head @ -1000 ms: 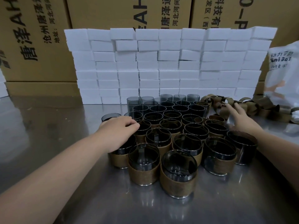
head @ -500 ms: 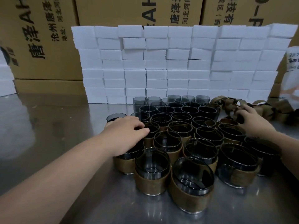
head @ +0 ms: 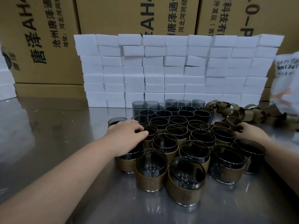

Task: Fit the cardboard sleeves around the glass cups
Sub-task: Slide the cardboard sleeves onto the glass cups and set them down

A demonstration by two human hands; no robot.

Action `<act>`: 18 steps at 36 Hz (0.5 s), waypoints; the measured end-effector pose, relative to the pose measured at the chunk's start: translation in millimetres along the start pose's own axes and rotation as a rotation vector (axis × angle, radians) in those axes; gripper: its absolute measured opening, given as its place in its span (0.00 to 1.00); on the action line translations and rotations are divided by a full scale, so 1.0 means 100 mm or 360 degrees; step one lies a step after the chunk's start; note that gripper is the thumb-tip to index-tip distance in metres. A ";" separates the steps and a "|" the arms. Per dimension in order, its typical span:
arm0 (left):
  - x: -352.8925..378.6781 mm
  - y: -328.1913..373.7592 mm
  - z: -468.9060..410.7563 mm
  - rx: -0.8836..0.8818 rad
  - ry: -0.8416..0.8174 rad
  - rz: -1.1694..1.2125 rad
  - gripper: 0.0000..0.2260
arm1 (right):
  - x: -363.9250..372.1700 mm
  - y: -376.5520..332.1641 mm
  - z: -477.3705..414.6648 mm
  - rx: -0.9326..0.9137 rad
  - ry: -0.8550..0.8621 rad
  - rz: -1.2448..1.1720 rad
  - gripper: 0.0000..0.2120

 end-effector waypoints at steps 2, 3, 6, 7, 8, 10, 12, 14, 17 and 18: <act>0.00 0.00 0.00 -0.0003 0.0005 0.0003 0.18 | 0.00 -0.01 0.07 0.0009 -0.0073 0.0019 0.17; -0.01 0.00 0.00 -0.0003 0.0009 0.0005 0.18 | 0.00 -0.02 0.11 0.0011 -0.0106 0.0028 0.17; 0.00 0.00 -0.01 0.0004 -0.0004 0.0012 0.18 | -0.01 -0.04 0.23 -0.0015 -0.0197 0.0024 0.17; 0.00 -0.01 -0.01 0.0005 -0.0008 0.0014 0.18 | 0.00 -0.05 0.26 -0.0034 -0.0234 0.0021 0.18; 0.00 -0.01 -0.01 0.0004 -0.0006 0.0016 0.18 | 0.01 -0.06 0.30 -0.0045 -0.0263 0.0026 0.18; 0.01 -0.02 -0.02 0.0005 0.0004 0.0012 0.18 | 0.01 -0.06 0.39 -0.0040 -0.0278 0.0056 0.17; 0.00 -0.02 -0.03 0.0008 0.0022 0.0015 0.18 | 0.01 -0.04 0.48 -0.0019 -0.0273 0.0051 0.19; 0.00 -0.02 -0.03 0.0006 0.0038 0.0027 0.17 | 0.01 -0.04 0.58 -0.0029 -0.0277 0.0033 0.21; -0.01 -0.02 -0.03 0.0005 0.0049 0.0021 0.17 | -0.04 -0.04 0.71 -0.0084 -0.0237 0.0056 0.19; -0.01 -0.01 -0.03 0.0012 0.0052 0.0023 0.16 | -0.05 -0.04 0.74 -0.0094 -0.0217 0.0062 0.19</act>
Point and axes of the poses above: each hand's wrist, its own z-axis away from the middle knuckle, its own x-axis out of the palm, y = z × x, the point moved 7 cm from there along -z, towards the middle knuckle, and after that the axes turned 4 degrees about -x, right-handed, at the moved point
